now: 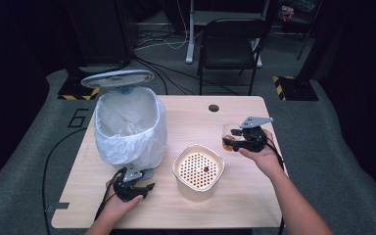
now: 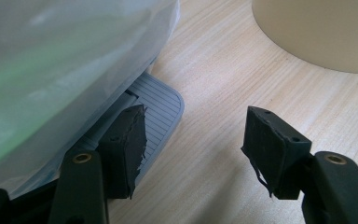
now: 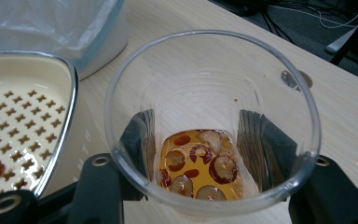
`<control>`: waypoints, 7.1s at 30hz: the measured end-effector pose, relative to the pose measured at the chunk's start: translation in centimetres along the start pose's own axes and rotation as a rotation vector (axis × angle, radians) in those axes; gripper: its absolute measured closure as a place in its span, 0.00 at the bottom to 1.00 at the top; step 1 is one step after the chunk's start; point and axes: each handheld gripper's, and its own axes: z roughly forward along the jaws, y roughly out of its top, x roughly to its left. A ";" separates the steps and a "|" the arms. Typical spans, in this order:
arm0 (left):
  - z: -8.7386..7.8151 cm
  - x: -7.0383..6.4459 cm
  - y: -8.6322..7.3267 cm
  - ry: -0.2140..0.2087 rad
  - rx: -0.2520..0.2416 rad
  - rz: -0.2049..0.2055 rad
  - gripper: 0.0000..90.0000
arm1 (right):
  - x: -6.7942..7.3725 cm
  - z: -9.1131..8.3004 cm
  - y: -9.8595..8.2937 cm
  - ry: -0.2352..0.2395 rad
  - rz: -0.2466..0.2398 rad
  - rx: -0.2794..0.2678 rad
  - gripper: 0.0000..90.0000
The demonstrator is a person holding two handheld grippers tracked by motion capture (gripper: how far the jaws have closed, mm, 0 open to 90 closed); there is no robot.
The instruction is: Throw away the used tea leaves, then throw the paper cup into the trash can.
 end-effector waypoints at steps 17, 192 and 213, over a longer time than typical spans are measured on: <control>-0.1 0.1 0.0 -0.007 0.006 0.002 0.43 | 0.4 0.3 4.0 0.051 -0.067 -0.046 0.52; 0.0 0.1 -0.1 0.005 -0.012 0.009 0.44 | 8.4 -2.4 9.8 0.104 -0.263 -0.179 0.53; 0.1 0.0 -0.1 0.005 -0.022 -0.020 0.44 | 8.9 -2.5 16.7 0.154 -0.165 -0.221 0.53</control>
